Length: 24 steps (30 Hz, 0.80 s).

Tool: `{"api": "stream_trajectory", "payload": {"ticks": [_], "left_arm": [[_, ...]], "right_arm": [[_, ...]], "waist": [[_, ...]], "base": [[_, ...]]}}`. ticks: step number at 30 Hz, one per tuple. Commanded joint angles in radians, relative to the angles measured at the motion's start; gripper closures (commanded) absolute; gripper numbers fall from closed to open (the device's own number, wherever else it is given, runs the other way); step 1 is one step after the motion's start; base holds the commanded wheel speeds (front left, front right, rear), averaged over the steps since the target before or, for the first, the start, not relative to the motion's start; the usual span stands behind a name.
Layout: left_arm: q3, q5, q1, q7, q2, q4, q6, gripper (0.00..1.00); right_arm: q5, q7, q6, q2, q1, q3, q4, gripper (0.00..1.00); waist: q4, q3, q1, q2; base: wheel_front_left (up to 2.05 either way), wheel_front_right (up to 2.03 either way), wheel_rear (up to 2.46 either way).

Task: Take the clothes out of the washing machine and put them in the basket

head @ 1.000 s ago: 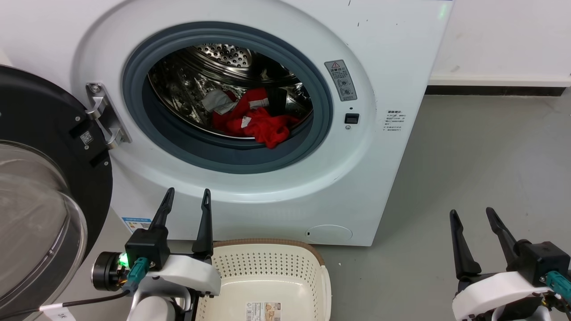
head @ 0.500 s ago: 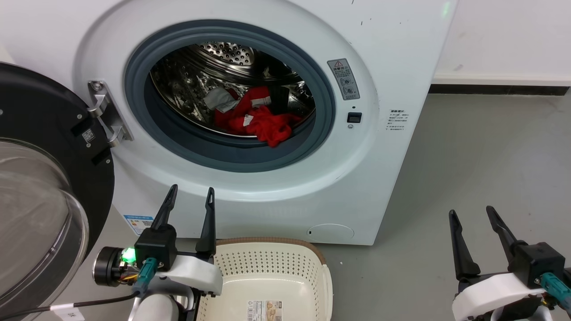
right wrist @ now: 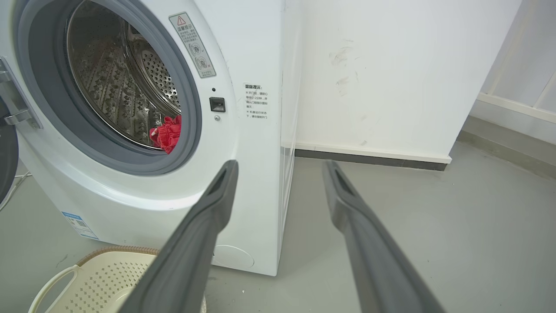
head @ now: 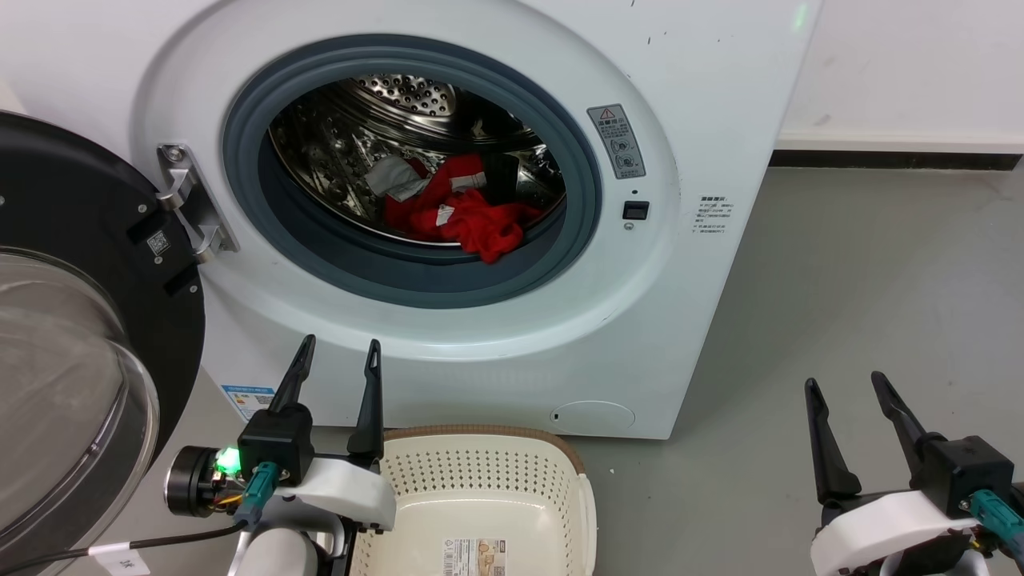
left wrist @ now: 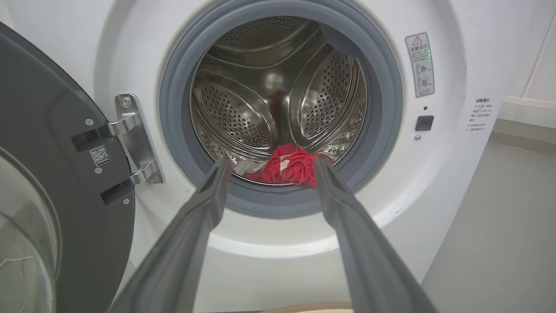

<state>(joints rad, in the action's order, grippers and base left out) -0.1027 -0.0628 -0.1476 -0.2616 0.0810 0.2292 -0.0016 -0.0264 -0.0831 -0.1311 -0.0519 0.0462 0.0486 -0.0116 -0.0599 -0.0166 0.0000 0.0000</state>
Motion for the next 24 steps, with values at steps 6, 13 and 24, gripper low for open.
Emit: {"api": "stream_trajectory", "payload": {"ticks": [6,13,24], "left_arm": [[0.007,0.014,-0.027,-0.005,-0.007,0.018,-0.002,0.0],[0.012,0.013,-0.073,-0.004,-0.011,0.044,-0.001,0.0],[0.034,-0.014,-0.275,-0.004,-0.012,0.149,-0.007,0.0]], "right_arm": [[-0.008,0.001,0.001,0.003,0.001,-0.001,0.0,0.0],[-0.003,0.006,0.001,0.003,-0.024,-0.009,-0.018,0.0],[0.013,0.022,0.001,0.003,-0.099,-0.039,-0.084,0.0]], "waist": [[0.002,-0.009,0.0,0.0],[0.01,-0.051,0.0,0.0],[0.06,-0.233,0.0,0.0]], "base": [[0.0,0.0,0.0],[0.0,0.0,0.0],[0.0,0.0,0.0]]}}
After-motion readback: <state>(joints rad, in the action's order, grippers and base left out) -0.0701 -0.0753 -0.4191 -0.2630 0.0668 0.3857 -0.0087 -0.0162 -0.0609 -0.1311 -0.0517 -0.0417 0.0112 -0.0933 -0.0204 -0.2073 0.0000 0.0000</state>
